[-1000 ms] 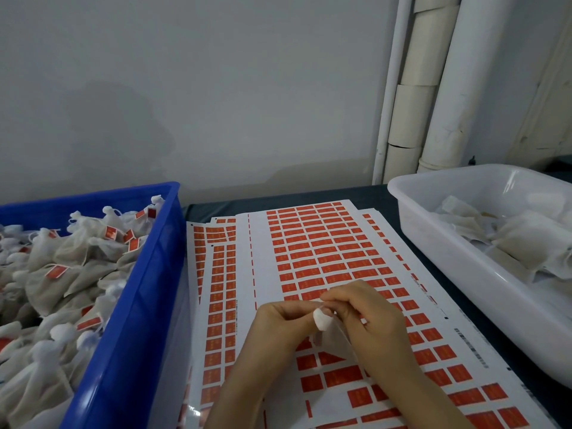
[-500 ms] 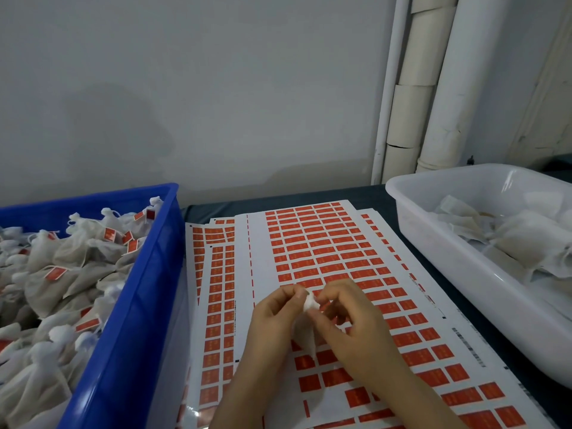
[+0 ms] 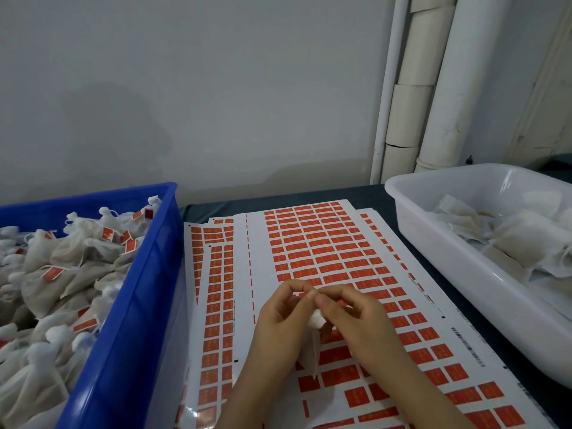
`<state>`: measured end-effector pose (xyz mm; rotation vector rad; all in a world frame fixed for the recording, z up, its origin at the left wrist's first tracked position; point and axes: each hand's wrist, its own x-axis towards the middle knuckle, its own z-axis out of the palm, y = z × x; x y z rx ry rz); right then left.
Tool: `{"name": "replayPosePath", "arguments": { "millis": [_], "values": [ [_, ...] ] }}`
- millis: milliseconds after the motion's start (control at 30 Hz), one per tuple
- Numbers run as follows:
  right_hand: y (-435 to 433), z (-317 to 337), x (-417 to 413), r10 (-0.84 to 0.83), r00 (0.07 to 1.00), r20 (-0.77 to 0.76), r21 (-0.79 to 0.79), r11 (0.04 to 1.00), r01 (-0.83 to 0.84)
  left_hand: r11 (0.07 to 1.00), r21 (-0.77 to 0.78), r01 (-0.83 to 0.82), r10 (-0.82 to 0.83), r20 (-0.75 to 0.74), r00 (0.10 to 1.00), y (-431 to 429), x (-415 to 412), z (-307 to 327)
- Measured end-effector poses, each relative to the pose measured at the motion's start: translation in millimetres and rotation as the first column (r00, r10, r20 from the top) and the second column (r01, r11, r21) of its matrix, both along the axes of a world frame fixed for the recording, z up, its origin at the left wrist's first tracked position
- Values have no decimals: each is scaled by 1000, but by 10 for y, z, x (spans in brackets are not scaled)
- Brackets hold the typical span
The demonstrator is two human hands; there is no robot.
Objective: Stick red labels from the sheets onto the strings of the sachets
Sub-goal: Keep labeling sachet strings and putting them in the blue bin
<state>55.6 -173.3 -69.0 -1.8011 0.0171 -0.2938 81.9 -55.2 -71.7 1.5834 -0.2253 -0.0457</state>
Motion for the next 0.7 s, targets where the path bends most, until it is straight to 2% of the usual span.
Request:
{"name": "replayPosePath", "arguments": {
  "millis": [200,333,433,500,567,700],
  "values": [
    [-89,11,3,80,990,-118,43,996,-75,998,42,44,-45,36,998,5,-6,-22],
    [-137,-4,26,74,976,-207,-48,995,-85,998,66,15,-17,27,999,9,11,-30],
    [-157,-24,42,66,970,-234,-24,997,-73,994,106,25,-26,8,1000,17,15,-44],
    [-153,-24,51,48,966,-253,76,997,-30,990,141,31,-28,-22,999,17,9,-49],
    [-154,-3,68,61,958,-281,240,971,9,982,185,24,-15,-46,999,22,1,-46],
    [-180,49,61,183,954,-239,574,819,-14,984,173,43,-30,-74,997,42,-12,-39]
  ]
}}
